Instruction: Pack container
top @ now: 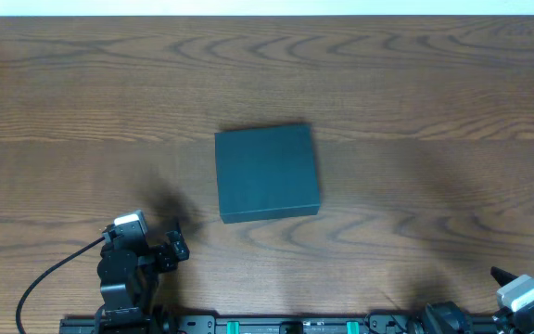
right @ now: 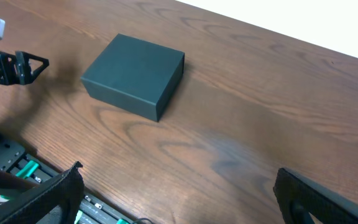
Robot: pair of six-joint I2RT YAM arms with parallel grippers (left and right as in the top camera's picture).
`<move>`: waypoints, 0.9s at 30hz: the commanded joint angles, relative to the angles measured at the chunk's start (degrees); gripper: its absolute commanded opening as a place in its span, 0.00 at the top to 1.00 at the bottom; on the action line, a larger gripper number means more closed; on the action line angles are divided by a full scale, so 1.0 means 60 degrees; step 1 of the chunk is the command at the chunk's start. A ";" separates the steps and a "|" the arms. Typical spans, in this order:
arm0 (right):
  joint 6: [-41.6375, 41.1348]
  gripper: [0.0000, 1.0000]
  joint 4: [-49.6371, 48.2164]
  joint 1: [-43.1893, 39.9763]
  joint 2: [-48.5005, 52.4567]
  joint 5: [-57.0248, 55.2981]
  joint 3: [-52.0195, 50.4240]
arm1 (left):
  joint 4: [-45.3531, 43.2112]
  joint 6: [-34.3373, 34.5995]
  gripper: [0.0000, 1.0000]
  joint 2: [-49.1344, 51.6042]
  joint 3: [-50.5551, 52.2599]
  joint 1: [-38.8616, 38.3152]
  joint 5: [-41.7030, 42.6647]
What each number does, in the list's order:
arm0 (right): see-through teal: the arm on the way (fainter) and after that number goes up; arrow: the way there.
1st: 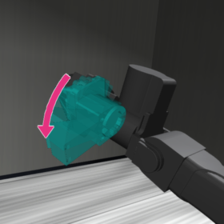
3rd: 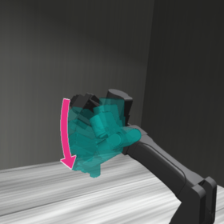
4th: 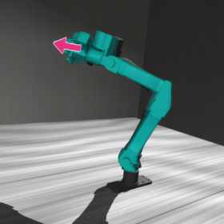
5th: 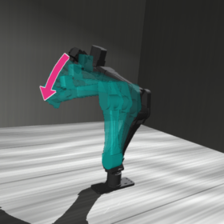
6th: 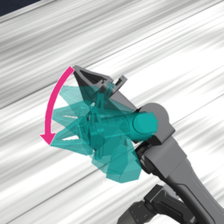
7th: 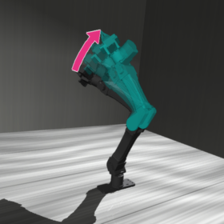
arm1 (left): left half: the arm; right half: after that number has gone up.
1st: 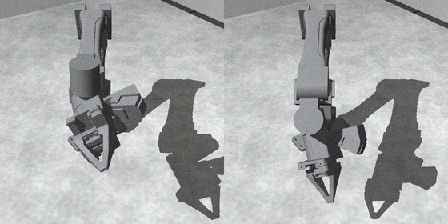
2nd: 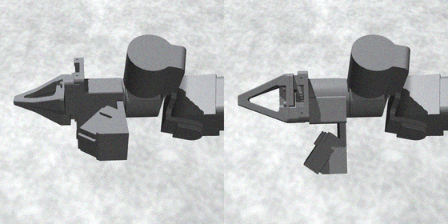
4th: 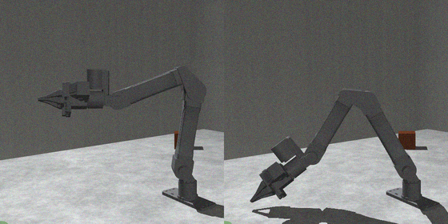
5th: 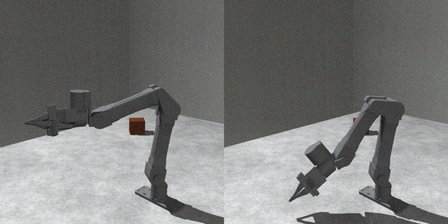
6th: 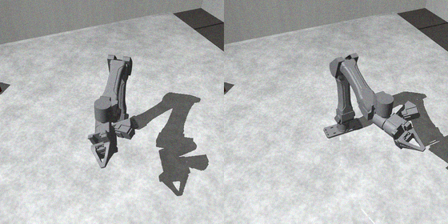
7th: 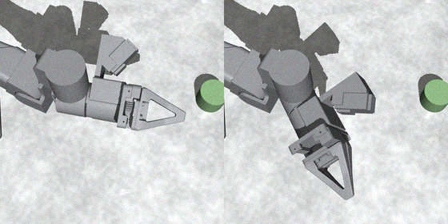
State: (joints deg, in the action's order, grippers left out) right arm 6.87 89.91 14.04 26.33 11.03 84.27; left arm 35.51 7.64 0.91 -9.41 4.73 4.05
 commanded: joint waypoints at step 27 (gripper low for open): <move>-0.0098 0.01 -0.5570 -0.0725 -0.2718 -0.1118 -0.6594 | -0.0036 -0.0087 0.01 -0.0044 0.0084 0.0004 -0.0113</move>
State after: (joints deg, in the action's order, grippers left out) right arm 6.85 59.40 11.57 13.58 5.43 52.23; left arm 35.46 7.62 0.91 -9.41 4.71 4.05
